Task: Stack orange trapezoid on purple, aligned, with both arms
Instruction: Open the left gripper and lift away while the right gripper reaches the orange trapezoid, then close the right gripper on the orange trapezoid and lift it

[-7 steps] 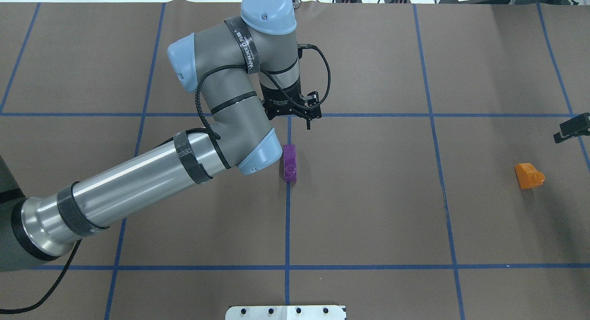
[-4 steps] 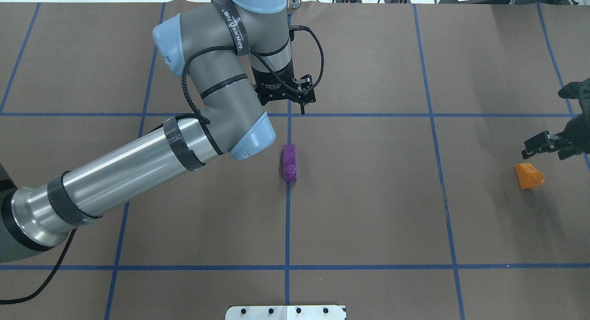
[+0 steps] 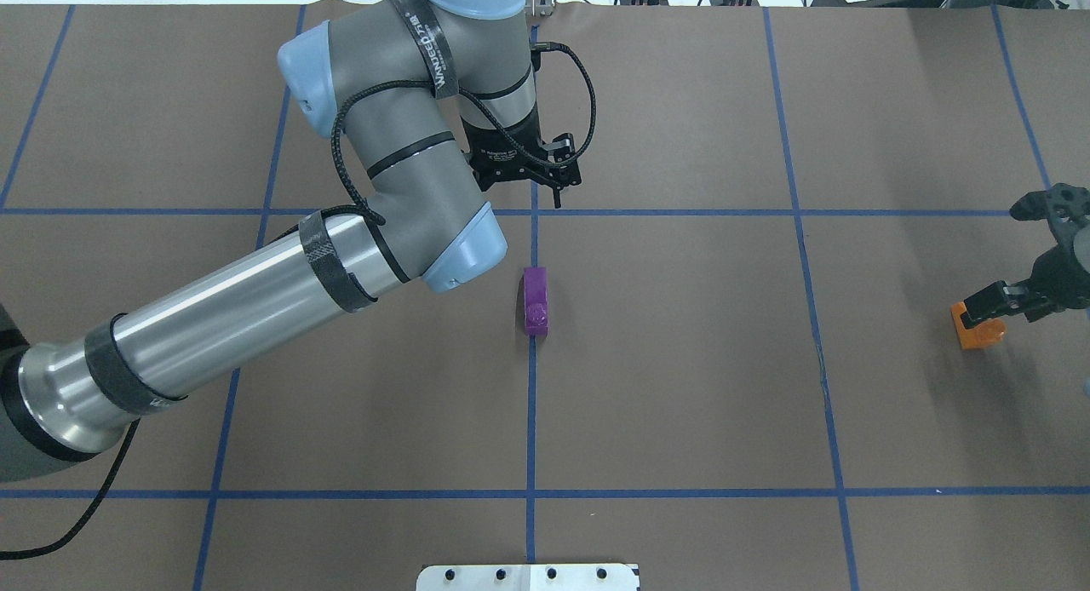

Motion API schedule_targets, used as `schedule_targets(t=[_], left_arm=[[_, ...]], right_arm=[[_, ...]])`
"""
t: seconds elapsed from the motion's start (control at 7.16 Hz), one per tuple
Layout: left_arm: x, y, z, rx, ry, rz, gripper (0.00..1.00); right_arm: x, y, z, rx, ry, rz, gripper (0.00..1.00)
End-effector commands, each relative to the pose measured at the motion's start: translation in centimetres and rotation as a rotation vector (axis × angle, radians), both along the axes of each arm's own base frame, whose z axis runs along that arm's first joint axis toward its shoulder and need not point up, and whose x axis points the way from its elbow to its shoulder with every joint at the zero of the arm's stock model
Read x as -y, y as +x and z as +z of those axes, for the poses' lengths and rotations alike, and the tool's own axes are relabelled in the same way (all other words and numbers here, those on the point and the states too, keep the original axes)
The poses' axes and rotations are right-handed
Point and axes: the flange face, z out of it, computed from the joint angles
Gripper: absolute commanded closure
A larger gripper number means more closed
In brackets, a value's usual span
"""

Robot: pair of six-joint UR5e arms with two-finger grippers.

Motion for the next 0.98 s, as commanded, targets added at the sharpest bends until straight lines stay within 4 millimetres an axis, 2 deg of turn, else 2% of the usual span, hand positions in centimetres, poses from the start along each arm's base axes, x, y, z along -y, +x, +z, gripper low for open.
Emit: schedule_targets(t=[0.0, 0.28, 0.56, 0.7, 0.84], left_arm=[[0.0, 0.0, 0.0, 0.001, -0.002, -0.001, 0.01], [-0.3, -0.4, -0.5, -0.01, 0.008, 0.0, 0.01], [-0.4, -0.4, -0.6, -0.011, 0.008, -0.001, 0.01], [-0.3, -0.4, -0.6, -0.008, 0.006, -0.001, 0.01], [-0.3, -0.4, -0.6, -0.009, 0.007, 0.0, 0.01]], right_arm=[[0.2, -0.3, 0.6, 0.005, -0.013, 0.013, 0.02], [0.2, -0.8, 0.8, 0.001, -0.022, 0.012, 0.02], [0.0, -1.4, 0.8, 0.001, -0.023, 0.001, 0.19], [0.5, -2.2, 0.2, 0.007, -0.023, 0.002, 0.22], [0.2, -3.2, 0.1, 0.005, -0.031, -0.008, 0.38]])
